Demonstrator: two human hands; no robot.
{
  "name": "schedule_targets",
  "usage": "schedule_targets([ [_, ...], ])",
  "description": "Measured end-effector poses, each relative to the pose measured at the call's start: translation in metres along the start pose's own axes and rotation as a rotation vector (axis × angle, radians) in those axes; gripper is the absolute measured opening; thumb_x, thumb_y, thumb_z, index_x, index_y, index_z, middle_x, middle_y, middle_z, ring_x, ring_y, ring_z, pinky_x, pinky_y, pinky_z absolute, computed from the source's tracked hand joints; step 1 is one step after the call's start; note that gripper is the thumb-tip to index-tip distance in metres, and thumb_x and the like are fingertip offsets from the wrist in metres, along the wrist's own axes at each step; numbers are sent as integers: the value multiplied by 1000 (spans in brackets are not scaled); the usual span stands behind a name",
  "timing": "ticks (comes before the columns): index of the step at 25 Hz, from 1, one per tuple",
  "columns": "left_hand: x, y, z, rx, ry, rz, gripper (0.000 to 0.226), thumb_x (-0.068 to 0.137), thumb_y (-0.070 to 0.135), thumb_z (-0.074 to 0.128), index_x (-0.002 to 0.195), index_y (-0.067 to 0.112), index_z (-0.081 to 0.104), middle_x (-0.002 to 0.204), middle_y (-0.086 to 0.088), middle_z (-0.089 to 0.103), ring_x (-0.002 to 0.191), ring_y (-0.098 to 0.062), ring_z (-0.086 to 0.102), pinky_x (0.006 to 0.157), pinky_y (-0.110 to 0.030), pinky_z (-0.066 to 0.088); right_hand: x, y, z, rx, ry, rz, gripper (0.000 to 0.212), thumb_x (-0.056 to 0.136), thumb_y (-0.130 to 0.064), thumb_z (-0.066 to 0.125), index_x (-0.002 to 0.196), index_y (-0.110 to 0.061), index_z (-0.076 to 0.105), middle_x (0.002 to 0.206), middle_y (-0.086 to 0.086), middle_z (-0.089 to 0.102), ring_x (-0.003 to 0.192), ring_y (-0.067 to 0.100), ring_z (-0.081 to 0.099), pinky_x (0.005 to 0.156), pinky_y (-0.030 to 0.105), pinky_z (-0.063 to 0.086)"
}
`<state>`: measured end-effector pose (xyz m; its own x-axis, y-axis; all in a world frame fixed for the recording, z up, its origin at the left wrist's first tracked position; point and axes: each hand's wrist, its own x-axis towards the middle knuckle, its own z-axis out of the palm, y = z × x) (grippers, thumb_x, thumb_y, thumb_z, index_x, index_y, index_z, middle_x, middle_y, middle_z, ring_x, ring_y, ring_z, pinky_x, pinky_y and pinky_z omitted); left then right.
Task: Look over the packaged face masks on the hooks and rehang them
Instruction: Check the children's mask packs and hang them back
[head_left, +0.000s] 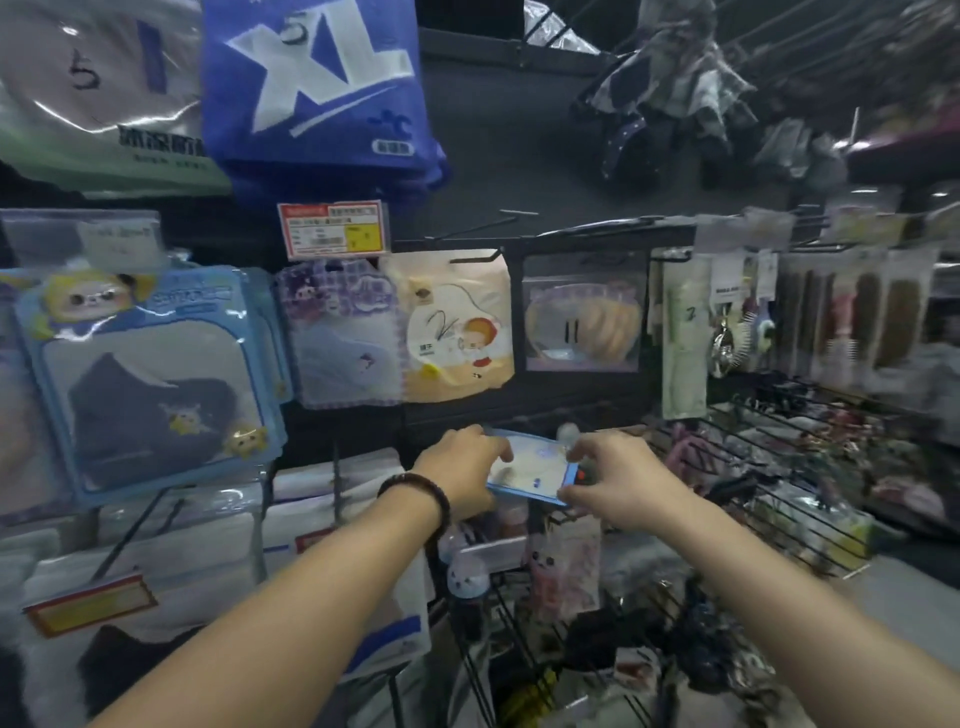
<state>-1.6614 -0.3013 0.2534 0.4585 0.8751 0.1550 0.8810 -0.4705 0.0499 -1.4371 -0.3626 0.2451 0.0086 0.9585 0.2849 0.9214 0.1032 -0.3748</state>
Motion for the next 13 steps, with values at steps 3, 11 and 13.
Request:
schedule_targets([
  [3, 13, 4, 11, -84, -14, -10, 76, 82, 37, 86, 150, 37, 50, 152, -5, 46, 139, -34, 48, 108, -55, 52, 4, 4, 14, 24, -1, -25, 68, 81, -49, 86, 139, -23, 62, 135, 5, 61, 122, 24, 59, 90, 34, 50],
  [11, 17, -3, 20, -47, -2, -34, 74, 91, -2, 70, 150, 37, 52, 146, -6, 54, 132, -33, 55, 93, -39, 53, 9, 6, 35, 116, -63, -42, 65, 85, -51, 84, 139, -25, 58, 140, 2, 47, 126, 20, 45, 91, 30, 37],
  [13, 15, -4, 21, -36, 28, -40, 70, 94, 0, 66, 151, 40, 52, 145, -5, 56, 130, -33, 56, 96, -47, 57, 9, 4, 35, 129, -36, -39, 64, 86, -48, 85, 139, -25, 58, 134, -1, 44, 127, 20, 45, 93, 30, 39],
])
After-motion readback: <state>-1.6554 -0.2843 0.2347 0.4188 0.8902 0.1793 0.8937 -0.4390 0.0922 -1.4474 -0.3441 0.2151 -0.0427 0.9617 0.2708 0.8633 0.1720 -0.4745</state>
